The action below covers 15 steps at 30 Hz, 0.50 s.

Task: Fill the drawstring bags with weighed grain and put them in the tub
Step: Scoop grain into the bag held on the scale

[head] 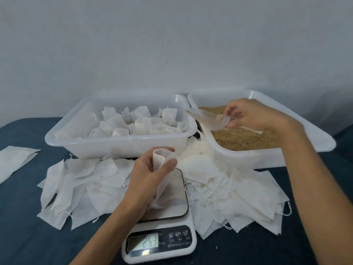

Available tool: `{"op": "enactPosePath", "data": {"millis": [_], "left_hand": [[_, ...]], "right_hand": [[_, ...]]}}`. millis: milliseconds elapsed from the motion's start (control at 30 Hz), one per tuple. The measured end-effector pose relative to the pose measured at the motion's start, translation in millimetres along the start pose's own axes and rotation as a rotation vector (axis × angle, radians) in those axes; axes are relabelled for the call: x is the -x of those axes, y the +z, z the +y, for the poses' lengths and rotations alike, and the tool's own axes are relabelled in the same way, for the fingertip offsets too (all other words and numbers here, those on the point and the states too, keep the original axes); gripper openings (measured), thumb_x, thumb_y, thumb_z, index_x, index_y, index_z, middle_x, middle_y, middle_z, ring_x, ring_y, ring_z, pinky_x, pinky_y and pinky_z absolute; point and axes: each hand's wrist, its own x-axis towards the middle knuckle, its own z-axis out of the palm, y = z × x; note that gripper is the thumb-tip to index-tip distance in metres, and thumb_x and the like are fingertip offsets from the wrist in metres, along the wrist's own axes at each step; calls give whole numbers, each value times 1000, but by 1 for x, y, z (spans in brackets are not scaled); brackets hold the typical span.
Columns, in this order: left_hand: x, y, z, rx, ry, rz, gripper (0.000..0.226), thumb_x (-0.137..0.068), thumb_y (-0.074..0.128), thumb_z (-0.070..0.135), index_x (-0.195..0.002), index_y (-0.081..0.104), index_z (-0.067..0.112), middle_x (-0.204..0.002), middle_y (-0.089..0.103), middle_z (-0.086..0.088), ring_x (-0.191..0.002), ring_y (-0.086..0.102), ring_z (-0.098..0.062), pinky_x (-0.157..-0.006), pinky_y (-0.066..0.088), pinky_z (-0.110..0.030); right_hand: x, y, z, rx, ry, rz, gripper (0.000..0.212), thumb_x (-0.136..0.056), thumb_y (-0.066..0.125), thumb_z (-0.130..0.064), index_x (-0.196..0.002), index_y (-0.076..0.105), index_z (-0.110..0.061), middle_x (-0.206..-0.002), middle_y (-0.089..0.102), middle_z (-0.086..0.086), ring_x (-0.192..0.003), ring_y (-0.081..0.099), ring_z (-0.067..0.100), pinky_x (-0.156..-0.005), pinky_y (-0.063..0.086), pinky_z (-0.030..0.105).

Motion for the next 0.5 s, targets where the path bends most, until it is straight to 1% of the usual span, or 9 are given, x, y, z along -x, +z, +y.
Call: {"op": "enactPosePath", "data": {"millis": [67,167,200,267,333,367,433,500], "left_hand": [[0,0,0,-15,14,0,18,-94,74,13,-110,75,18,-89,71,-5,-77,63,-14,-66,54,-24],[-1,-1,-1,-34,23,1,15,-94,74,15,-107,76,23,-87,71,-5,-76,63,-14,-64,53,-24],[-1,-1,-1,-40,26,2,13,-95,73,17,-105,76,25,-87,72,-5,-76,64,-13,-64,53,-23],[-1,-1,-2,-55,45,1,7,-96,71,23,-99,77,26,-87,73,-5,-75,65,-12,-61,53,-22],[-2,-1,-2,-65,68,-5,12,-94,68,32,-94,77,24,-88,76,-5,-74,66,-10,-58,53,-21],[-2,-1,-2,-59,72,-8,15,-93,67,35,-93,78,24,-89,77,-4,-74,67,-9,-57,53,-20],[-2,0,-2,-38,82,-11,17,-94,66,33,-95,79,22,-90,78,-6,-77,69,-9,-58,53,-19],[-3,0,-1,-15,104,-10,18,-97,65,28,-97,79,17,-92,79,-9,-82,70,-11,-61,54,-19]], "right_hand": [[-3,-7,20,26,82,40,31,-85,79,-12,-111,64,-15,-119,68,7,-105,63,23,-95,49,40],[-5,-13,43,89,196,89,25,-86,78,-11,-105,62,-15,-120,66,11,-101,57,23,-87,40,34],[-6,-13,49,129,245,81,24,-87,78,-12,-106,64,-14,-121,65,12,-102,56,24,-87,40,33],[-8,-8,57,225,320,19,30,-87,78,-15,-114,67,-9,-122,66,12,-104,58,26,-86,44,35],[-8,0,61,279,349,-60,34,-89,76,-17,-120,67,-9,-124,65,8,-105,60,25,-84,48,35],[-9,4,63,295,353,-90,33,-89,76,-18,-120,67,-9,-124,65,8,-104,61,25,-83,51,36],[-11,11,66,335,357,-126,30,-89,75,-17,-117,67,-9,-121,64,9,-102,62,26,-87,55,39],[-15,17,67,362,357,-141,31,-88,75,-14,-118,68,-9,-123,63,10,-105,61,27,-93,55,41]]}}
